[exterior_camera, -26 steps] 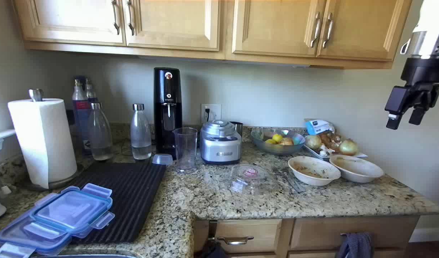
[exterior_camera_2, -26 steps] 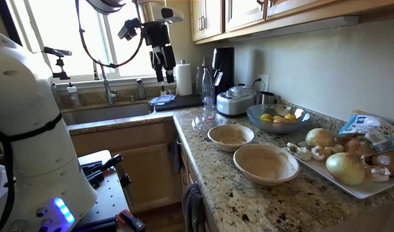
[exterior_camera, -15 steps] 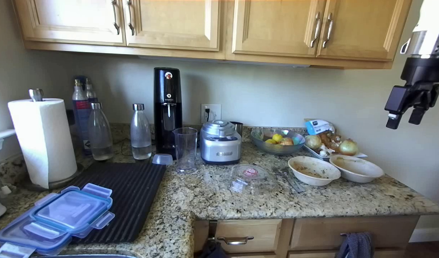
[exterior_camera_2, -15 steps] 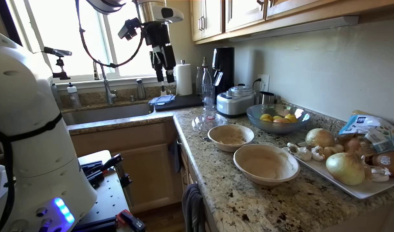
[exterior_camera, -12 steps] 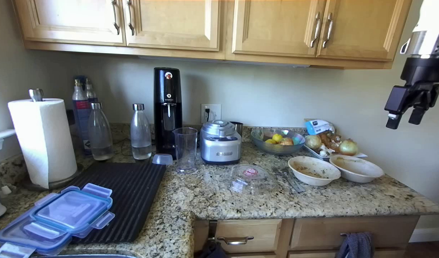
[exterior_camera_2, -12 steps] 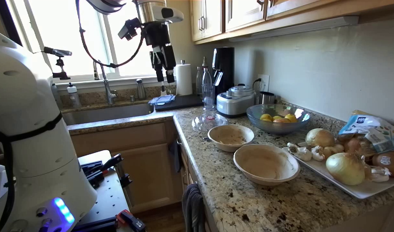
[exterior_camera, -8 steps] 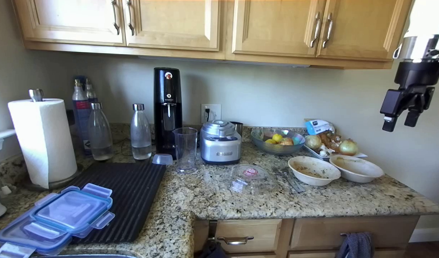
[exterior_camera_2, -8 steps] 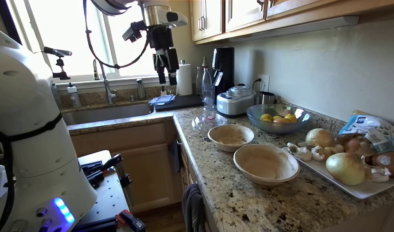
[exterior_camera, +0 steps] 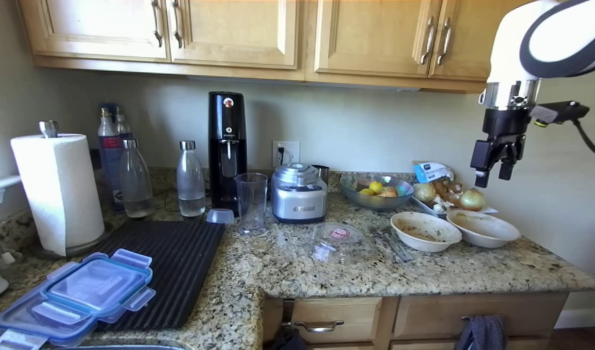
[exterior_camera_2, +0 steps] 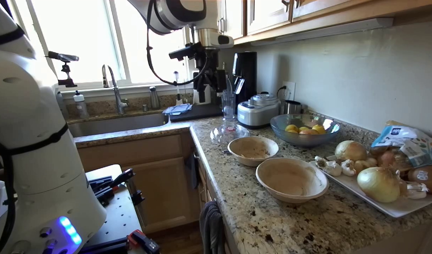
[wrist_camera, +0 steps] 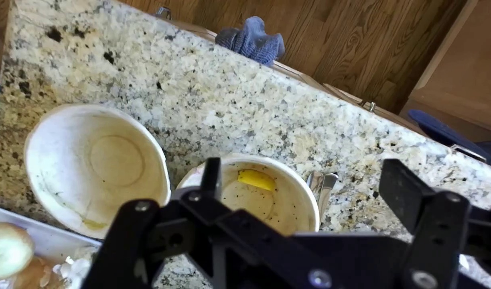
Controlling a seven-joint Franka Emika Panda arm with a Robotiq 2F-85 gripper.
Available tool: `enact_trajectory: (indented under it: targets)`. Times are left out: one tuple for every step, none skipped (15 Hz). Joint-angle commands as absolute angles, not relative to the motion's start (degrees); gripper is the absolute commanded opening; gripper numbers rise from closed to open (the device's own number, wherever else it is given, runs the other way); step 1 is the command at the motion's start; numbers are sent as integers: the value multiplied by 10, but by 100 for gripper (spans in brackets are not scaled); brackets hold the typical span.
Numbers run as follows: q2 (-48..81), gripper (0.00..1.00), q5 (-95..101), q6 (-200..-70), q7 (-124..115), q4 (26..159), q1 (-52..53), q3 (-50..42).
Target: Place the bowl on the left on top of the bowl on the right, put the two forks inside the top bowl
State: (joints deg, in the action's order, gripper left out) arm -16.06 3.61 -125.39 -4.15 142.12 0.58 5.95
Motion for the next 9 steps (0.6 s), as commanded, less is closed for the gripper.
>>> enact_trajectory:
  targets:
    - [-61,100,67,-1307,-22,1358,9,50]
    - [-41,100,70,-1323,-21,1346,10,49]
    - [-27,100,71,-1331,-20,1335,12,48]
    - [-54,100,60,-1313,-31,1358,15,49]
    - [-39,100,60,-1317,-30,1348,15,48]
    - [-33,100,60,-1317,-30,1346,16,48]
    - [-33,100,60,-1316,-30,1346,16,48]
    - [-34,100,60,-1316,-30,1346,16,48]
    - [-36,100,60,-1316,-30,1346,16,48]
